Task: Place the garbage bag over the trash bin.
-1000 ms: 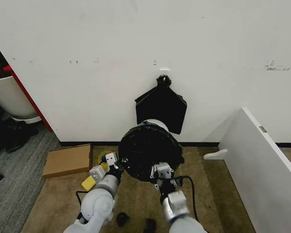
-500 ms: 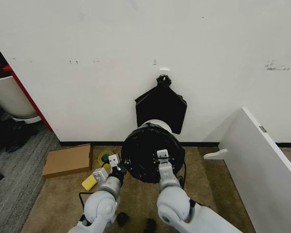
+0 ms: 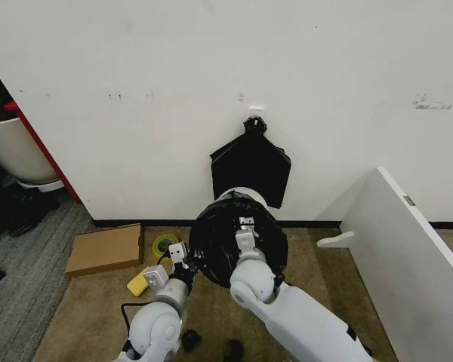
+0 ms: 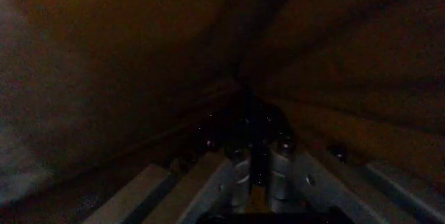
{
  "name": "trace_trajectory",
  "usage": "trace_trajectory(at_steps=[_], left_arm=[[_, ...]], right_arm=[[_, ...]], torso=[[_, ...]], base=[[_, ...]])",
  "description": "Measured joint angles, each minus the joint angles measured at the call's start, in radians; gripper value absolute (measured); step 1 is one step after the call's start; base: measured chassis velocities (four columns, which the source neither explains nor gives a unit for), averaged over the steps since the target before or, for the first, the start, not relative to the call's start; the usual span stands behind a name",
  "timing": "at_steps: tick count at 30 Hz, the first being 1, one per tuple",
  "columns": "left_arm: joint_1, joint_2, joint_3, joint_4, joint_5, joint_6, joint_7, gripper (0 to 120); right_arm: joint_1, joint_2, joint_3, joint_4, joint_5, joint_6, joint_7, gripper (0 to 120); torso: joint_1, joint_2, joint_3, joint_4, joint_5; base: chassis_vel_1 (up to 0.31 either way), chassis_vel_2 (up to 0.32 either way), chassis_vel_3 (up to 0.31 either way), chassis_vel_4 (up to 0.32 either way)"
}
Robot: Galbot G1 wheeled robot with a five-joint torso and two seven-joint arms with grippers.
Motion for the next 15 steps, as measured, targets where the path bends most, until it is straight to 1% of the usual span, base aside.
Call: trace_trajectory(at_steps=[6,10,15], left_arm=[[0.006,0.005,-0.007,-0.014,0.002,0.0,0.002,0],[0.006,0.008,-0.013,-0.015,0.003,-0.001,0.002,0],[0.001,0.017,-0.023,0.0,0.0,-0.004,0.002,0]], right_arm=[[0.014,0.001,0.005,-0.019,-0.005,-0.002,0.0,0],[-0.004,-0.018,0.004,-0.001,-0.032,0.0,-0.007,0],[-0.091,-0.08,-0.017,0.102,-0.113,0.034,-0.064,0]], torso=[[0.0,0.0,0.0,-0.0001,0.0002],[0.0,0.0,0.0,0.0,0.0001],[0.0,0.0,0.0,-0.0003,0.0001]], base=[[0.0,0.0,0.0,0.0],[0.0,0.0,0.0,0.0],[0.0,0.0,0.0,0.0]])
